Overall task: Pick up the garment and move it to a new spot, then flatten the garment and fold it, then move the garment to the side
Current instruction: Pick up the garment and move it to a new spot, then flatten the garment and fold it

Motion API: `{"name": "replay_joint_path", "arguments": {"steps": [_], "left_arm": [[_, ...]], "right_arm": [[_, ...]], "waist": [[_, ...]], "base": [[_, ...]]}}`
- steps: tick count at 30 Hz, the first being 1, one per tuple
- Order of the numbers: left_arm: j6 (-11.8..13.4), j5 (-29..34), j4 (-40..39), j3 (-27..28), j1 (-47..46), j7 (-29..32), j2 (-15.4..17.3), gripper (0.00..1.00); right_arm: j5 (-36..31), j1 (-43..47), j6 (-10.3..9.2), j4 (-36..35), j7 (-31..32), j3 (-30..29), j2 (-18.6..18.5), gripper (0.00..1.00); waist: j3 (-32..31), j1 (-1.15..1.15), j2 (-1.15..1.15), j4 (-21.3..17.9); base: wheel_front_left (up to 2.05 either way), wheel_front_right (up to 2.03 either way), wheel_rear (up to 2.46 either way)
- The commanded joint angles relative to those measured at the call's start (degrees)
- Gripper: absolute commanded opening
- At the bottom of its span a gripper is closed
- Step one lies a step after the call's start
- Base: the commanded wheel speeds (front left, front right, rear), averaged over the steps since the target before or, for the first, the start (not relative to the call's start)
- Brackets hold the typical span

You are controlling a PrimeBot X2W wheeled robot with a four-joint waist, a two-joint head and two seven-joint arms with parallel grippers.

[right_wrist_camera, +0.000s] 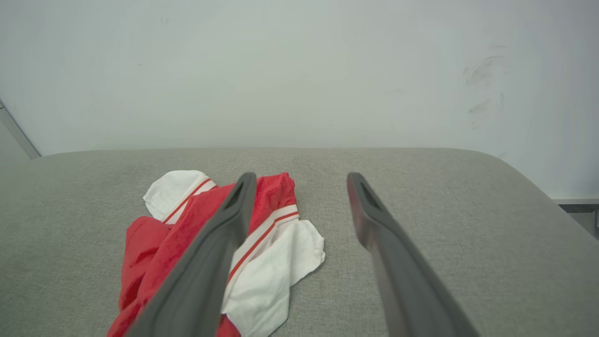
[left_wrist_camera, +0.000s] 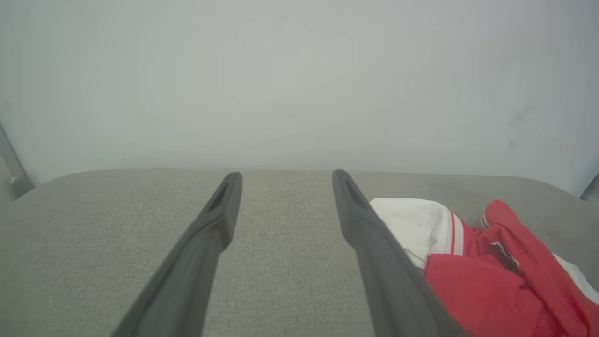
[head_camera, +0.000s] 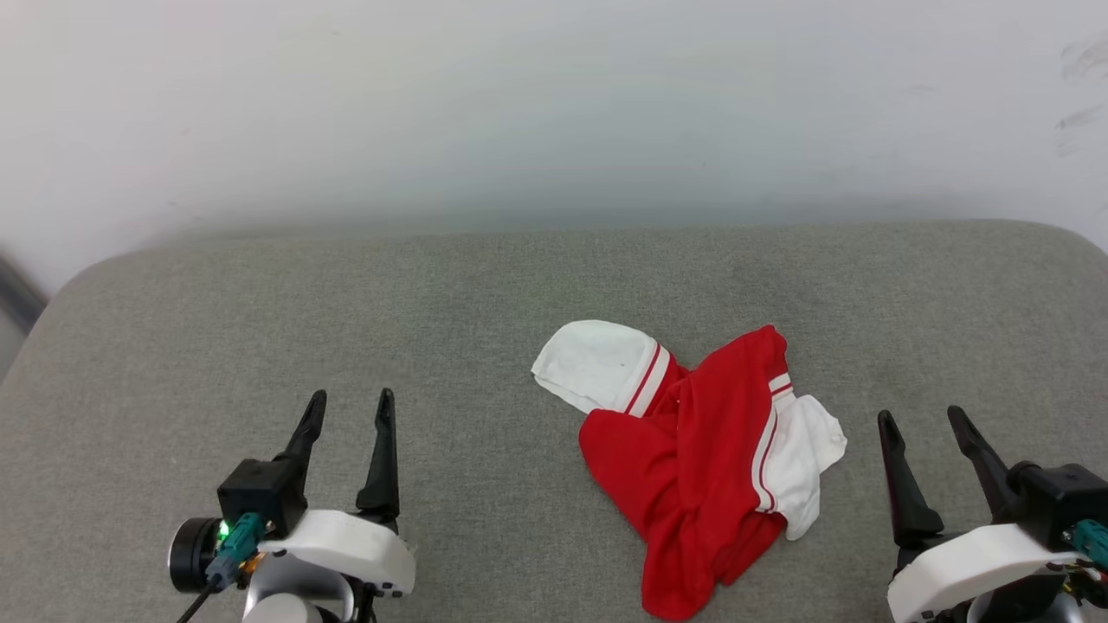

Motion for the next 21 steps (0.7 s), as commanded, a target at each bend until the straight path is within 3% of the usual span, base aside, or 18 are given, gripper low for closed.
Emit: {"name": "replay_joint_path", "arguments": {"steps": [1, 15, 21], "left_arm": [[0.39, -0.39, -0.6, 0.33, 1.23, 0.19, 0.26, 1.0], [1.57, -0.01, -3.4, 0.41, 2.19, 0.16, 1.14, 1.0], [1.68, 0.75, -5.62, -0.04, 0.67, -0.07, 0.5, 1.0]], "right_arm": [[-0.25, 0.87, -0.02, -0.61, 0.39, 0.08, 0.11, 1.0], [0.18, 1.02, -0.02, -0.22, 2.72, -1.1, 0.11, 1.0], [4.68, -1.21, -0.02, 2.19, 12.39, -6.27, -1.4, 1.0]], "waist": [[-0.01, 0.0, 0.0, -0.19], [0.38, 0.0, 0.0, -0.53], [3.15, 0.0, 0.0, 1.33]], "base": [[0.0, 0.0, 0.0], [0.0, 0.0, 0.0], [0.0, 0.0, 0.0]]}}
